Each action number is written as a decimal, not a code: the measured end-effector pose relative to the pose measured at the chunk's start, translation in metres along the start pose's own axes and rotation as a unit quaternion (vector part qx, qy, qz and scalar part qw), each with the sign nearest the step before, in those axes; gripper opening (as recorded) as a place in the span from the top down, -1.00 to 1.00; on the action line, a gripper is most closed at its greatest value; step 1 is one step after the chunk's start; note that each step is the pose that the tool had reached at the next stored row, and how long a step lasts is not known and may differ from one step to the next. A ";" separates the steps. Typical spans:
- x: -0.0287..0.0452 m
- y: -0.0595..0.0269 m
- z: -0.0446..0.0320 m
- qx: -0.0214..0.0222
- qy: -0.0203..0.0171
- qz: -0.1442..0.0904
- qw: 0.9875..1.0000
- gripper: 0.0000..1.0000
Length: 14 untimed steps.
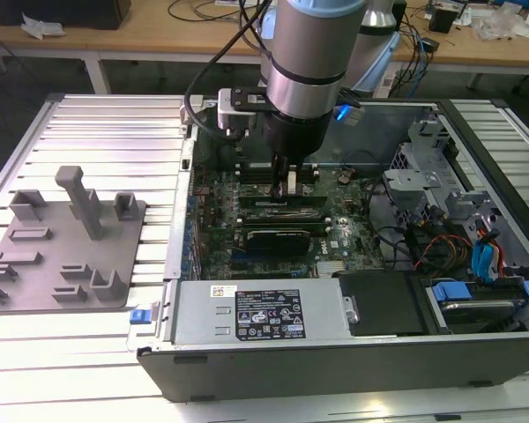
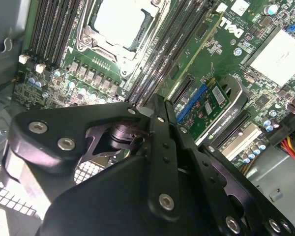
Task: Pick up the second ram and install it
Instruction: 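Insert the second ram into the second slot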
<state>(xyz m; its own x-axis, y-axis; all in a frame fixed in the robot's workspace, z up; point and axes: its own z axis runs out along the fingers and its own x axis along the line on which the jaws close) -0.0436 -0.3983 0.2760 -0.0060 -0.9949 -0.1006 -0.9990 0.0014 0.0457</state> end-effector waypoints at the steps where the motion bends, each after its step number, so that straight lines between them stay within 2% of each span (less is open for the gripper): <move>1: 0.0001 0.0000 0.0003 0.000 0.000 0.000 1.000 0.82; 4: 0.0014 -0.0001 0.0034 0.000 0.000 0.000 1.000 0.82; 8: 0.0027 -0.0007 0.0154 0.000 0.000 0.000 1.000 0.82; 11: 0.0027 -0.0017 0.0177 0.000 0.000 0.000 1.000 0.82; 14: 0.0010 -0.0094 0.0224 0.000 0.000 0.000 1.000 0.82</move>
<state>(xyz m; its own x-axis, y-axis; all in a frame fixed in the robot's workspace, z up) -0.0353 -0.3971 0.2532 -0.0060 -0.9949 -0.1006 -0.9989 0.0014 0.0462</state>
